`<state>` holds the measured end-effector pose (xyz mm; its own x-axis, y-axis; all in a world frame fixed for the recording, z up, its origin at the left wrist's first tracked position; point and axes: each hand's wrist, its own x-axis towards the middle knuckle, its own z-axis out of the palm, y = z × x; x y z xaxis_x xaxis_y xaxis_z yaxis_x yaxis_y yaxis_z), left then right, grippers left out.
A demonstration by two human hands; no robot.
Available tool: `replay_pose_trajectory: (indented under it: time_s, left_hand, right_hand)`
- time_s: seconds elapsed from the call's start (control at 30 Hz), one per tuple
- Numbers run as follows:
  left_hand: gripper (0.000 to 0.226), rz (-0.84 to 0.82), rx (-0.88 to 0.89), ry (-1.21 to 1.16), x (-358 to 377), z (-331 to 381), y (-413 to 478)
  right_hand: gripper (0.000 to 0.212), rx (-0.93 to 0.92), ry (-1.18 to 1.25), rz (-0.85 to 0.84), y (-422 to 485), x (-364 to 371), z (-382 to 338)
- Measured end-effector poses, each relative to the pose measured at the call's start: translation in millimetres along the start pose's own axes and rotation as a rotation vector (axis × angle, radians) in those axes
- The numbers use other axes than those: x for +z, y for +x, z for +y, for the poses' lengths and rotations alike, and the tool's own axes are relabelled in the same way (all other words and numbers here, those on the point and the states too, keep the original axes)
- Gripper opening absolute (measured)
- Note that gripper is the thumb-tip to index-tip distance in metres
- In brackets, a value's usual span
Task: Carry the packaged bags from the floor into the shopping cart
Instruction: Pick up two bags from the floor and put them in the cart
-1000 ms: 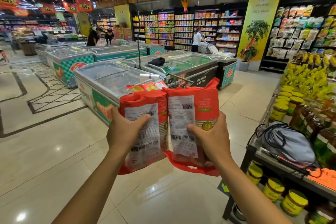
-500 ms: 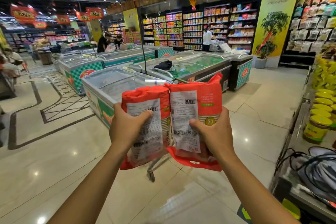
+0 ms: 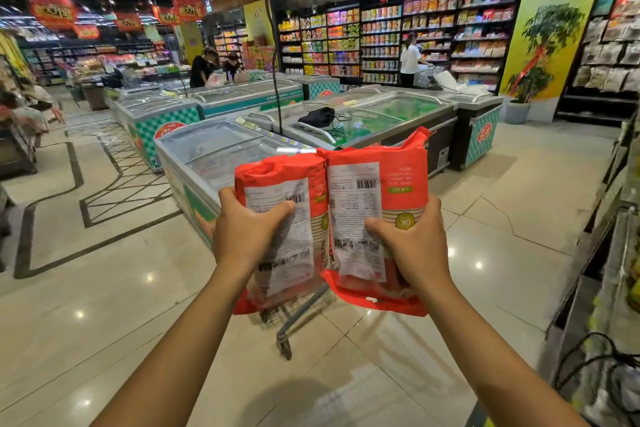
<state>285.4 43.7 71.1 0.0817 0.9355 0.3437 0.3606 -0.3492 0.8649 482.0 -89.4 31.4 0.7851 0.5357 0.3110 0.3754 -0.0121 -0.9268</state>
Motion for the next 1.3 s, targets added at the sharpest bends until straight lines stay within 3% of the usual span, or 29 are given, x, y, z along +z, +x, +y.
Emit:
replay_pose_trajectory:
  time_s: [0.3,0.77,1.0,1.3]
  left_hand:
    - [0.062,-0.011,-0.048,-0.020,52,-29,90]
    - [0.074,-0.062,-0.116,-0.081,133,-84,281]
    - [0.062,-0.079,-0.147,-0.124,167,-108,343]
    - [0.063,-0.051,-0.175,-0.043,231,-128,424]
  right_hand:
    - [0.087,0.009,-0.013,-0.011,84,62,21]
    - [0.080,0.018,-0.073,0.020,241,195,44]
    - [0.079,0.031,-0.081,0.005,297,240,59]
    - [0.075,0.047,-0.061,-0.040,393,289,96]
